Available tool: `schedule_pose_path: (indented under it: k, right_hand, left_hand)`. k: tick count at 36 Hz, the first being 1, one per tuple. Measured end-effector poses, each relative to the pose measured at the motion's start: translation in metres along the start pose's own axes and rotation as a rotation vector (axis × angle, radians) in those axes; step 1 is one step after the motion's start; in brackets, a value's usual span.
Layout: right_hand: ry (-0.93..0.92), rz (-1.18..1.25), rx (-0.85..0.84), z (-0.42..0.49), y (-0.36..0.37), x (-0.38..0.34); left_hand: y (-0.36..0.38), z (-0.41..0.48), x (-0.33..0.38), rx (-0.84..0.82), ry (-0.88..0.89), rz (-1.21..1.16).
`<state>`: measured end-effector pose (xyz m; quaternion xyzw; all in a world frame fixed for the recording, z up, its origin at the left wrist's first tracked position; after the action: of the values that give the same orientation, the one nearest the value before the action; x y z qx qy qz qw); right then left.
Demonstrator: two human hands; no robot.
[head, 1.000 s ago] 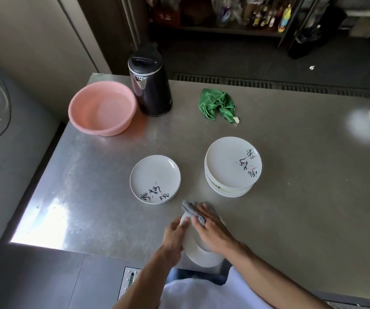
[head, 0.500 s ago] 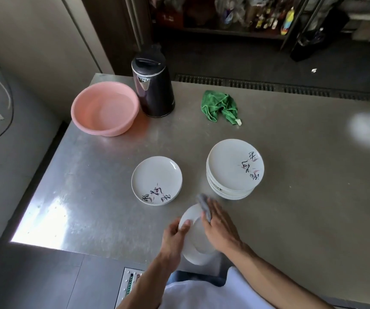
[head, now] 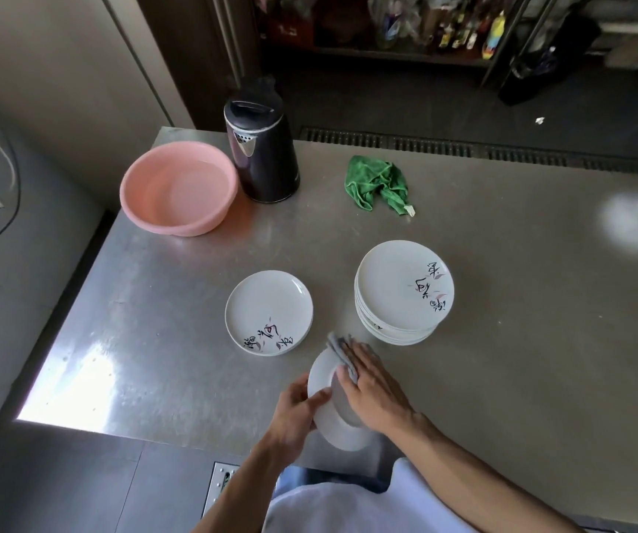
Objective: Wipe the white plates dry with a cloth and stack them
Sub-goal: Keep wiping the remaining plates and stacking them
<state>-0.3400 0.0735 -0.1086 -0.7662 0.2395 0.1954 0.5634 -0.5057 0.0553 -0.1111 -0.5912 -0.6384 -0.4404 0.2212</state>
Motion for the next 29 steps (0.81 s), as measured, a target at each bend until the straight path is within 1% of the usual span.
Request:
schedule_pose_path:
  k: [1, 2, 4, 5, 6, 7, 8, 9, 10, 12, 13, 14, 15, 19, 22, 24, 25, 27, 28, 29]
  right_hand:
    - [0.008, 0.000, -0.025, 0.002, -0.001, -0.001]
    - [-0.054, -0.025, -0.049, 0.003, -0.001, -0.004]
    - [-0.249, -0.038, -0.118, -0.001, 0.002, -0.010]
    - [-0.314, -0.032, -0.160, -0.006, 0.003, -0.012]
    - [-0.342, -0.041, -0.183, -0.008, 0.005, -0.013]
    - [-0.334, -0.054, -0.173, -0.009, 0.004, -0.012]
    - [-0.298, -0.066, -0.126, -0.007, 0.005, -0.010]
    - [-0.219, -0.074, -0.067, -0.004, 0.005, -0.007]
    - [-0.085, -0.053, -0.030, -0.001, 0.004, -0.003]
    - [0.239, 0.074, -0.073, 0.005, 0.002, 0.004]
    - [0.324, 0.121, -0.112, 0.006, 0.002, 0.006]
    - [0.342, 0.145, -0.124, 0.005, 0.002, 0.006]
    - [0.331, 0.149, -0.129, 0.003, 0.001, 0.005]
    - [0.161, 0.201, -0.122, -0.004, 0.000, -0.006]
    - [-0.094, 0.232, -0.122, -0.008, 0.001, -0.023]
    - [-0.197, 0.174, -0.165, -0.008, 0.006, -0.024]
    - [-0.206, 0.118, -0.177, -0.007, 0.008, -0.022]
    - [-0.174, 0.001, -0.118, 0.000, 0.007, -0.014]
    - [-0.093, -0.022, -0.092, 0.004, 0.006, -0.007]
    - [0.026, 0.003, -0.087, 0.007, 0.003, -0.002]
  left_hand:
    - [0.000, 0.000, 0.000, 0.004, -0.005, 0.003]
    - [0.000, 0.000, 0.000, 0.010, -0.011, 0.000]
    - [0.001, 0.000, 0.000, 0.023, -0.022, -0.009]
    - [0.001, 0.001, 0.000, 0.027, -0.022, -0.008]
    - [0.002, 0.001, 0.001, 0.029, -0.020, -0.005]
    - [0.003, 0.001, 0.001, 0.027, -0.019, -0.004]
    - [0.003, 0.001, 0.000, 0.022, -0.021, -0.006]
    - [0.003, 0.001, -0.002, 0.019, -0.027, -0.019]
    - [0.002, 0.001, -0.004, 0.025, -0.032, -0.043]
    - [-0.003, 0.001, -0.009, 0.084, -0.058, -0.103]
    - [-0.006, 0.001, -0.011, 0.121, -0.076, -0.125]
    - [-0.008, 0.001, -0.011, 0.141, -0.087, -0.131]
    - [-0.009, 0.001, -0.010, 0.141, -0.092, -0.119]
    - [-0.005, 0.004, -0.001, 0.096, -0.080, -0.011]
    - [0.000, 0.003, 0.003, 0.018, -0.045, 0.006]
    - [0.002, 0.002, 0.002, -0.026, -0.023, 0.009]
    - [0.001, 0.001, 0.001, -0.029, -0.020, 0.005]
    - [0.000, 0.001, -0.001, -0.002, -0.033, -0.003]
    - [0.000, 0.000, -0.001, 0.013, -0.043, -0.008]
    - [0.001, 0.000, -0.001, 0.022, -0.051, -0.011]
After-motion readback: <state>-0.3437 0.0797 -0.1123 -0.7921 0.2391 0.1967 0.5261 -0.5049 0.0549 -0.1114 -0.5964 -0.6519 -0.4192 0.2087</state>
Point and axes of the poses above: each hand's wrist, its own z-axis towards the middle knuckle, its own y-axis out of the palm, x = y × z, the point moved 2 cm from there along z, towards the middle knuckle, and after that the axes turned 10 degrees about y, right-handed, at the moved point
